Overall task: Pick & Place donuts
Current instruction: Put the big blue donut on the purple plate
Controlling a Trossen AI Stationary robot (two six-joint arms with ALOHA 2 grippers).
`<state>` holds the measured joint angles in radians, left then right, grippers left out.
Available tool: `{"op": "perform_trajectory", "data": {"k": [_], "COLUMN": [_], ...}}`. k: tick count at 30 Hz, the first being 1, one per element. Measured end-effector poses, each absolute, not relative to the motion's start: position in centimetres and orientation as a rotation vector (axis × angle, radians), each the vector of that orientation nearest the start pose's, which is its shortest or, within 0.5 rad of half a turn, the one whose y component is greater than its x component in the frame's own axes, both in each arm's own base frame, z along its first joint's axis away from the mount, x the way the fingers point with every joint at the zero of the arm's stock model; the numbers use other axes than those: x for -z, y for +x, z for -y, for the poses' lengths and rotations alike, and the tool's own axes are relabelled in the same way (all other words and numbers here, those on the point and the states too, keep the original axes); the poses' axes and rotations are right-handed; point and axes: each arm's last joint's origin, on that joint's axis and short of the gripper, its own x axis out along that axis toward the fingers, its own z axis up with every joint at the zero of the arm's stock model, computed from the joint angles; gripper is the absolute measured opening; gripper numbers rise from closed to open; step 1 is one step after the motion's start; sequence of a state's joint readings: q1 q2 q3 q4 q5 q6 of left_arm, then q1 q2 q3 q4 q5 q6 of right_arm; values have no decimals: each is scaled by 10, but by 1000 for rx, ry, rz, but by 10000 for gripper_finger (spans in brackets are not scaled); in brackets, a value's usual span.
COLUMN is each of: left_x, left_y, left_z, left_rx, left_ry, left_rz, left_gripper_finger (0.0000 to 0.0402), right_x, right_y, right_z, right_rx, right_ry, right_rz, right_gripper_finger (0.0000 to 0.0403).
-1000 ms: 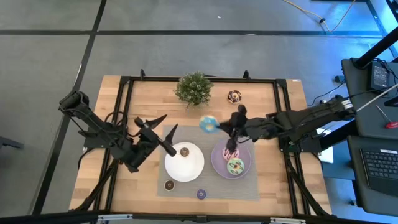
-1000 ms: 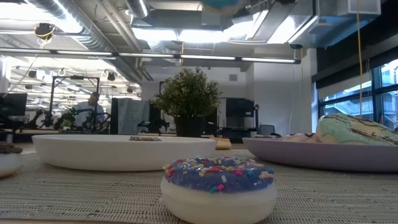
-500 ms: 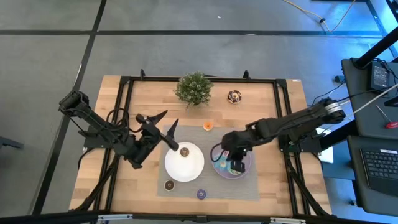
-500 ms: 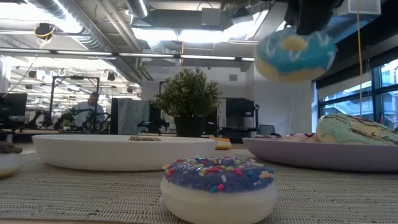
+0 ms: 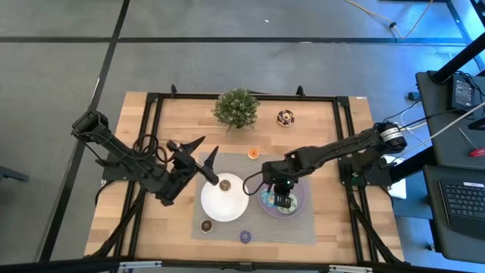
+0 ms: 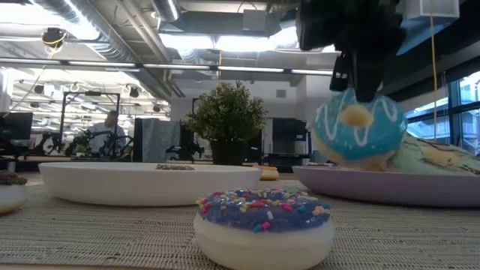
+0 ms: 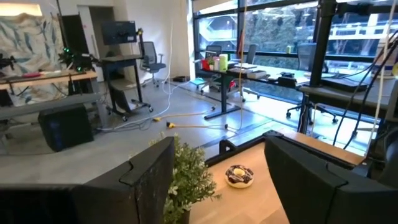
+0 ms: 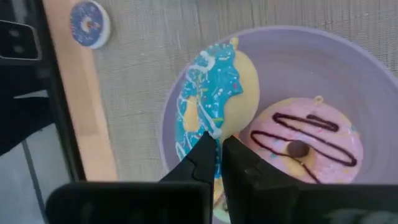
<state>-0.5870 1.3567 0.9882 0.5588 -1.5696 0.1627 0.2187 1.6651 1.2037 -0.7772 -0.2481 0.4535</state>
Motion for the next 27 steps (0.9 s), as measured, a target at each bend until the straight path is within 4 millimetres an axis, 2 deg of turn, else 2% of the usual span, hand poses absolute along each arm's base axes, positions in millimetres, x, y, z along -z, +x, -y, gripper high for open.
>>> {"op": "perform_trajectory", "data": {"k": [6,12,27], "left_x": [-339,-339,-339], "left_y": [250,250,250], "left_z": [132,132,132], "left_rx": [-982,-982,-982], "left_ry": [-38,-39,-29], "left_rz": [20,21,16], "left_gripper_finger": [243,245,244], "right_x": [-204,-201,-201], "right_y": [319,320,321], "right_z": [-76,-76,-70], "right_rx": [-83,-101,-80], "right_ry": [327,313,330], "right_rz": [-1347,-1359,-1363], "right_gripper_finger": [20,25,108]}}
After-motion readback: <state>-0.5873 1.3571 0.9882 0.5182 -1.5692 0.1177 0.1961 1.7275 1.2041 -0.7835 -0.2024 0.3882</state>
